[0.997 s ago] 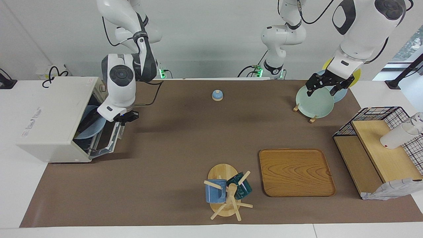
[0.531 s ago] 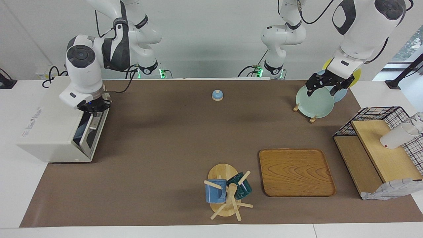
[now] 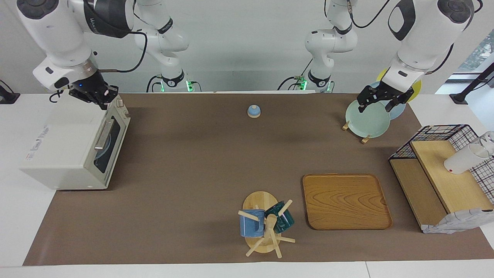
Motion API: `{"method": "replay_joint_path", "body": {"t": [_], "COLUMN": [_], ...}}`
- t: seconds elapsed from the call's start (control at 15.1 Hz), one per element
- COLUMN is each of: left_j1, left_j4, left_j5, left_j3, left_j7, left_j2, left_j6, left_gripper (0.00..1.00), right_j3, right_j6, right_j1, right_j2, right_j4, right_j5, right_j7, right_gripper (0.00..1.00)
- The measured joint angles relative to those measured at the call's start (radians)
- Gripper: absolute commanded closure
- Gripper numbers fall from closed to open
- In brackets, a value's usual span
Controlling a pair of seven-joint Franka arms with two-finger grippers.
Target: Put eggplant into oven
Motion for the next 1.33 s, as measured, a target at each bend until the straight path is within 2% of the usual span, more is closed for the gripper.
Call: {"method": "replay_joint_path", "body": {"t": [0.07, 0.2, 0.27, 0.33, 0.66, 1.0, 1.33], "left_j1": [0.0, 0.0, 0.0, 0.0, 0.0, 0.0, 0.0], "left_j4": [0.0, 0.0, 0.0, 0.0, 0.0, 0.0, 0.0], "left_j5": [0.0, 0.0, 0.0, 0.0, 0.0, 0.0, 0.0], "left_j3": [0.0, 0.0, 0.0, 0.0, 0.0, 0.0, 0.0], "left_j7": [0.0, 0.0, 0.0, 0.0, 0.0, 0.0, 0.0], "left_j2": [0.0, 0.0, 0.0, 0.0, 0.0, 0.0, 0.0], "left_j6": [0.0, 0.0, 0.0, 0.0, 0.0, 0.0, 0.0], "left_gripper": [0.0, 0.0, 0.0, 0.0, 0.0, 0.0, 0.0], "right_j3": [0.0, -0.003, -0.003, -0.003, -0.003, -0.084, -0.088], "right_j6": [-0.013, -0.018, -0.018, -0.019, -0.025, -0.034, -0.036], "right_j1": [0.0, -0.001, -0.001, 0.0, 0.019, 0.099, 0.104], "right_j2": [0.0, 0.002, 0.004, 0.005, 0.008, 0.004, 0.0], "right_j4": [0.008, 0.009, 0.009, 0.009, 0.012, 0.019, 0.021], "right_j5": [0.005, 0.033, 0.048, 0.056, 0.056, 0.058, 0.059], "right_j7": [0.0, 0.0, 0.0, 0.0, 0.003, 0.019, 0.075], "right_gripper": [0.92, 0.73, 0.43, 0.0, 0.0, 0.0, 0.0]}}
